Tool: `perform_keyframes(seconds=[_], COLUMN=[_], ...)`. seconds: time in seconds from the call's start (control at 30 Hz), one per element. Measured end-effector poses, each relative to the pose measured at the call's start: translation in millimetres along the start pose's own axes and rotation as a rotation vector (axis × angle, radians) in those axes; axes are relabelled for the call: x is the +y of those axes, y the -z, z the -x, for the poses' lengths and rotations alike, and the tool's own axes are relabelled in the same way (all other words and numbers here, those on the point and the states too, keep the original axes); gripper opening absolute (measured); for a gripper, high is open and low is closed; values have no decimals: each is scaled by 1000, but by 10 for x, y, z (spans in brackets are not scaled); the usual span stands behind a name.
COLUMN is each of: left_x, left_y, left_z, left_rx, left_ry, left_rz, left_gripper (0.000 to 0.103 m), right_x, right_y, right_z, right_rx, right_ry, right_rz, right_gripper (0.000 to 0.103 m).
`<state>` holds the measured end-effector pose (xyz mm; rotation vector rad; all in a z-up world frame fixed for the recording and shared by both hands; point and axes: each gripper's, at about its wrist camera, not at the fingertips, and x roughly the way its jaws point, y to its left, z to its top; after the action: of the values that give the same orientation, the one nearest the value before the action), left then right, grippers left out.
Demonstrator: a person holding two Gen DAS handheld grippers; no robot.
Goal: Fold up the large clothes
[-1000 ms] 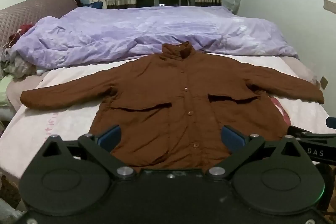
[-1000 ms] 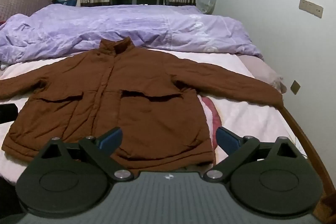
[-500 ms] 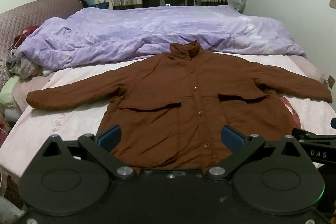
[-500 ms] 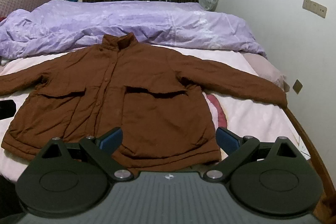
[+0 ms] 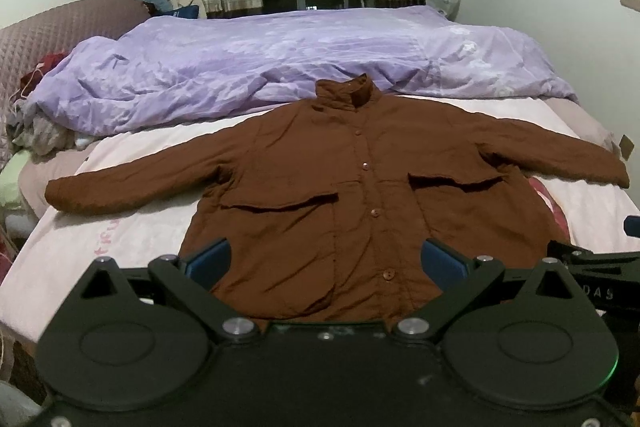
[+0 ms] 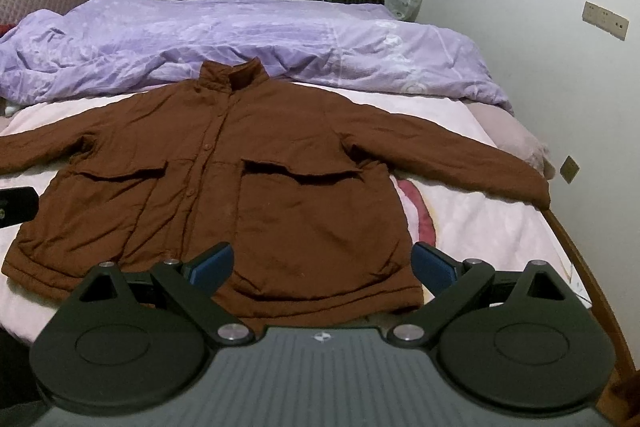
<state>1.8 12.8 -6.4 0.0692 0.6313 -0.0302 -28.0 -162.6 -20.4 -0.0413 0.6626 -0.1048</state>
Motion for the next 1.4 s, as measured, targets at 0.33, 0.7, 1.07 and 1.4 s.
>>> perform_keyframes(seconds=[0.33,0.7,1.07,1.4], left_x=[18,-33,-32,17], left_y=[15,56,50,69], left_z=[9,-24,-52,-43], left_rx=[-12,5,11,5], left_ry=[9,30,35,45], left_rz=[-17,-24,-28,-15], left_gripper=[103,103,103,103], right_x=[-46,-7,42,44], right_y=[-2,-14,15,5], right_z=[-3,-6,13,28], right_rx=[3,6,1,-8], right_ry=[19,5,9,4], right_rz=[-10,5,-9,-11], right_gripper=[103,103,103,103])
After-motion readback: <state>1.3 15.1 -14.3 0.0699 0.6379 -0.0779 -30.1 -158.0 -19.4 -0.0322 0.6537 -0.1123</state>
